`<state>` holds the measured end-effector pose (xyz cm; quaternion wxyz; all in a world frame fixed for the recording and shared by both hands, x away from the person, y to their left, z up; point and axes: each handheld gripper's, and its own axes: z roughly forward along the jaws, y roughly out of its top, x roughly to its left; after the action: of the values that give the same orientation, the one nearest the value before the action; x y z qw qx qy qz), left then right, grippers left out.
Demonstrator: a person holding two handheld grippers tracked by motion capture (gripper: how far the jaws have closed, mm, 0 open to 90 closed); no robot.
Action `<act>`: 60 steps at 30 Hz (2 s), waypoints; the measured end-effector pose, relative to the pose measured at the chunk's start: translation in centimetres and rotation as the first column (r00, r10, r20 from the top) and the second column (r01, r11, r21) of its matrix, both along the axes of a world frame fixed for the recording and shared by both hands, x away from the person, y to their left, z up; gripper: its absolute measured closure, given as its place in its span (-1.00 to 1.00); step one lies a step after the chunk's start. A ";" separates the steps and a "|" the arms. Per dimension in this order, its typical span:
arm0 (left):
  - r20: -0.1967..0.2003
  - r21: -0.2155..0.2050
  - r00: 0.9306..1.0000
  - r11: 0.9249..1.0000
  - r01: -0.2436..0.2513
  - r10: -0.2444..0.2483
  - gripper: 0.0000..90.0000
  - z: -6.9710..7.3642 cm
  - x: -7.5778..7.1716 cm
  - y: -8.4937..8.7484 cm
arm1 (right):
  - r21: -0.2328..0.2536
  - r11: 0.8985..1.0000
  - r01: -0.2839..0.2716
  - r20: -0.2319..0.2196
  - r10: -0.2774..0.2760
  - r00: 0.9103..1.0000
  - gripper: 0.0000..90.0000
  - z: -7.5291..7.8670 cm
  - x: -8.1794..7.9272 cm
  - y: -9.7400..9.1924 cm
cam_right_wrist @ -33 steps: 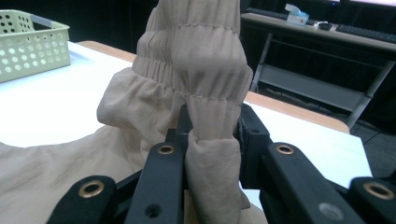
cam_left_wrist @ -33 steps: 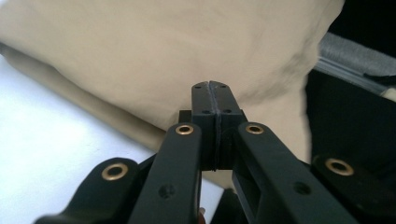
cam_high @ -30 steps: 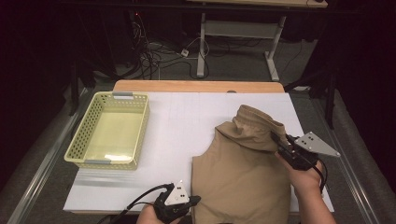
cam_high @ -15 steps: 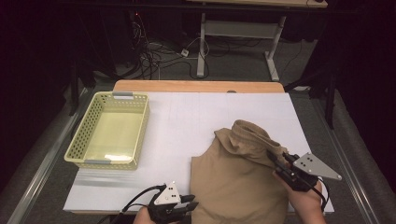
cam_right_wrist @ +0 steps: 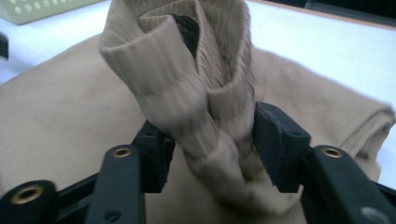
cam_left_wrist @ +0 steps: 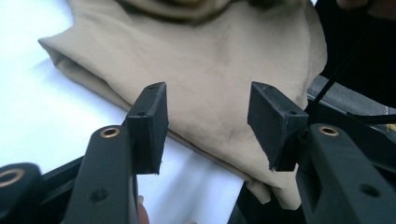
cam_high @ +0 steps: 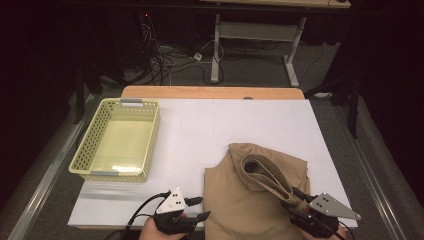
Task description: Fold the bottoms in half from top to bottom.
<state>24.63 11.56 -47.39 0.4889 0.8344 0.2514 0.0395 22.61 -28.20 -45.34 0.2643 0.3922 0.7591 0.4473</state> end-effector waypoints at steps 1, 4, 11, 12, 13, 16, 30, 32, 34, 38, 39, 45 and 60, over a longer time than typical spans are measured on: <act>0.003 0.000 1.000 1.000 0.005 -0.005 0.05 0.0 0.1 0.0 | 0.008 1.000 0.000 -0.006 0.000 1.000 0.03 -0.3 -0.3 0.0; 0.005 -0.018 1.000 1.000 -0.004 0.004 0.04 0.2 0.4 0.1 | 0.023 1.000 0.009 -0.027 -0.008 1.000 -0.06 -1.5 -1.0 -0.1; 0.019 -0.025 1.000 1.000 -0.012 0.013 0.04 0.0 1.2 -0.3 | -0.020 1.000 -0.018 -0.064 0.017 0.998 -0.13 -2.8 -2.2 -0.5; 0.016 -0.027 1.000 0.999 -0.018 0.018 0.04 -0.1 1.4 -0.4 | -0.023 1.000 -0.019 -0.067 0.018 0.998 -0.14 -2.9 -2.3 -0.6; 0.008 -0.034 1.000 0.999 -0.026 0.027 0.04 -0.2 1.5 -0.5 | -0.020 1.000 -0.018 -0.073 0.016 0.997 -0.15 -2.9 -2.3 -0.7; -0.004 -0.046 0.999 0.998 -0.043 0.042 -0.03 -0.2 1.7 -0.6 | -0.010 1.000 -0.014 -0.077 0.013 0.997 -0.18 -2.9 -2.4 -1.0; 0.007 -0.065 0.992 0.990 -0.127 0.127 -0.03 0.4 2.0 1.1 | 0.038 0.999 -0.010 -0.066 0.013 0.998 -0.24 -2.1 -3.1 -2.5; 0.012 -0.062 0.992 0.990 -0.128 0.129 -0.03 0.4 2.2 1.1 | 0.038 0.999 -0.006 -0.054 0.008 0.998 -0.24 -1.9 -3.1 -2.7; 0.016 -0.056 0.991 0.990 -0.131 0.132 -0.03 0.3 2.4 1.0 | 0.032 0.999 -0.003 -0.046 0.005 0.999 -0.24 -1.8 -3.1 -2.8; 0.021 -0.036 0.993 0.993 -0.116 0.117 -0.03 0.0 2.4 0.5 | 0.044 0.999 0.003 -0.031 -0.001 1.000 -0.24 -1.4 -3.1 -3.0; 0.021 -0.033 0.993 0.993 -0.117 0.118 -0.05 -0.1 2.3 0.4 | 0.044 0.999 0.003 -0.030 -0.001 1.000 -0.24 -1.3 -3.1 -3.0; -0.003 -0.041 0.995 0.994 -0.099 0.099 -0.14 -0.8 2.1 0.8 | 0.045 0.999 0.008 -0.023 -0.007 1.000 -0.24 -0.8 -2.8 -2.5; 0.047 0.000 0.993 0.994 -0.112 0.112 -0.14 -0.4 1.2 1.7 | 0.036 0.997 -0.070 -0.031 0.071 0.997 -0.36 -0.7 -0.9 1.3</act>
<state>25.82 13.29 -47.79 0.4908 0.8184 0.2863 0.0867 21.75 -26.87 -46.03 0.2293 0.3767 0.7688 0.4632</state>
